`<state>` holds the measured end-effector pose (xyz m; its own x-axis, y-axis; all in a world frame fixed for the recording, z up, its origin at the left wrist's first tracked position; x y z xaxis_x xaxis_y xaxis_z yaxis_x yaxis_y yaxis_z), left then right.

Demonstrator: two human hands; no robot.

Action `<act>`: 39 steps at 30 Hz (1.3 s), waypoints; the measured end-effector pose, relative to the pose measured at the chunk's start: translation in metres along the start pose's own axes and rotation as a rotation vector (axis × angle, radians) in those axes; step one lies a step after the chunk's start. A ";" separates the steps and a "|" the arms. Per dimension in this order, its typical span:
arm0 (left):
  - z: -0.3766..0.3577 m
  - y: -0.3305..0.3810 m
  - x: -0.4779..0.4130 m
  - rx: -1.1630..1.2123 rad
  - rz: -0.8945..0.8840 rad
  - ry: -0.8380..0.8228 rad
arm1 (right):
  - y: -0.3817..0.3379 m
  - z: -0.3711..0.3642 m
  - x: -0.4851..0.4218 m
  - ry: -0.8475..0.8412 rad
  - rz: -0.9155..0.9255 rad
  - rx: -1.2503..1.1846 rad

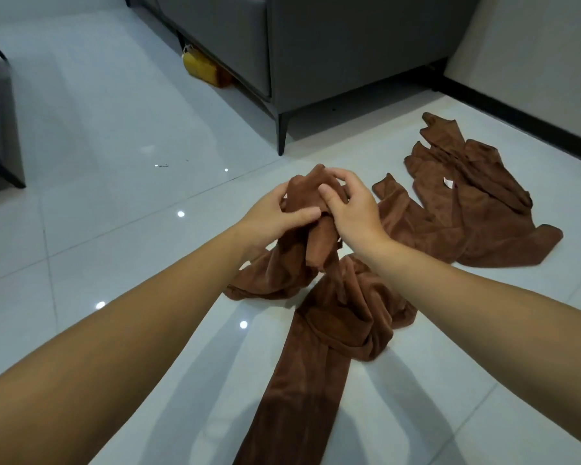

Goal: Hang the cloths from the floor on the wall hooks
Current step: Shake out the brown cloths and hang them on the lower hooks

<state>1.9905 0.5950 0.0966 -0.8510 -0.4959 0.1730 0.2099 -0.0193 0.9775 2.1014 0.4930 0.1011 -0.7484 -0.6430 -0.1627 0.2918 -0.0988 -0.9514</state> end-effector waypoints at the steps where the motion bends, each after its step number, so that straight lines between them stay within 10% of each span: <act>1: -0.002 -0.001 0.001 -0.039 -0.004 -0.026 | -0.002 0.003 -0.004 0.029 -0.003 0.001; 14: 0.016 0.013 0.001 0.068 0.039 0.327 | -0.002 0.006 -0.003 -0.272 0.025 0.419; 21: 0.023 0.021 -0.002 0.210 0.100 0.512 | -0.022 -0.009 0.002 -0.168 0.092 0.360; 30: -0.002 0.034 0.004 0.549 0.126 0.298 | -0.025 -0.019 0.011 -0.242 0.122 0.165; 39: 0.001 0.023 0.001 0.155 0.092 0.222 | -0.025 -0.003 0.000 -0.119 0.026 0.100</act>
<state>1.9939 0.5950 0.1196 -0.7023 -0.6674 0.2475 0.1906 0.1588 0.9687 2.0918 0.4978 0.1239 -0.6658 -0.7310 -0.1492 0.3726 -0.1525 -0.9154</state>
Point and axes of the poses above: each hand's wrist, its own x-axis away from the middle knuckle, its own z-axis out of the back of the hand, y = z × x, the point moved 5 cm from there along -x, towards the middle knuckle, and after that the axes turned 1 degree about y, right-handed, at the moved point
